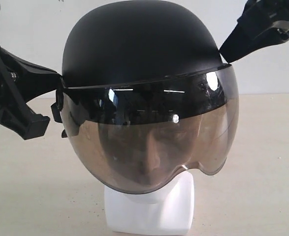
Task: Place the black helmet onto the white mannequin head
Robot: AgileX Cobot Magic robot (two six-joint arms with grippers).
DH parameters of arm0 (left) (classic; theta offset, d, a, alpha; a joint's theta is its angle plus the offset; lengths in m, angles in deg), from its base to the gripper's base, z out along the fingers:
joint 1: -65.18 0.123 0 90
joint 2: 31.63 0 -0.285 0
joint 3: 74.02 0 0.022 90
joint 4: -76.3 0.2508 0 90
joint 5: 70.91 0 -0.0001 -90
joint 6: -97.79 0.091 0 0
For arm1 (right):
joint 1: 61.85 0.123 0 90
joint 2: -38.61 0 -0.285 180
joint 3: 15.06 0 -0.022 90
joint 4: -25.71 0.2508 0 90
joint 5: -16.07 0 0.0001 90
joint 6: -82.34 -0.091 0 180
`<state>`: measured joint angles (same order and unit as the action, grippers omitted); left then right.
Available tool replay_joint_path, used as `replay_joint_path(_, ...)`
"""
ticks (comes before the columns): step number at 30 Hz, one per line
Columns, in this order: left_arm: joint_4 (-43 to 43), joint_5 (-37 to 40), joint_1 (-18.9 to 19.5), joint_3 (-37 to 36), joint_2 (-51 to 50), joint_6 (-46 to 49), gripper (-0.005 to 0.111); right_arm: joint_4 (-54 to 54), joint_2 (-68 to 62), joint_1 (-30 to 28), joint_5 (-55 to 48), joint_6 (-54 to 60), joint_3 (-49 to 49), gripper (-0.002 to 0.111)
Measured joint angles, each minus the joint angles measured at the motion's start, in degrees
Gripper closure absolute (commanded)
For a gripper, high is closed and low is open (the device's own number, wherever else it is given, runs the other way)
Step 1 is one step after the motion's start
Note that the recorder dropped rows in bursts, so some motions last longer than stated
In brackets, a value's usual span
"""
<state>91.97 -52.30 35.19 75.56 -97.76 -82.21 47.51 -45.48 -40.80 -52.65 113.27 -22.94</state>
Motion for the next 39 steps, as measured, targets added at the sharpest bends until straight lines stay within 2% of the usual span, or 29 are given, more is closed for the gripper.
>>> replay_joint_path(10,1.7,-0.8,0.6,0.0,-2.4,0.3,0.102,-4.7,1.2,5.2,0.4,-1.7,-0.3,0.109)
replay_joint_path(22,1.3,-3.4,2.1,1.8,-3.1,1.6,0.102,1.1,3.2,6.4,-1.1,-4.6,-0.4,0.109)
replay_joint_path(29,-1.1,-3.7,2.3,2.3,-3.1,3.0,0.102,0.6,3.2,6.4,-1.1,-7.1,-0.4,0.109)
replay_joint_path(39,-4.9,-0.1,2.3,2.3,3.5,5.4,0.102,-1.6,3.2,6.9,-1.0,-10.5,-0.4,0.109)
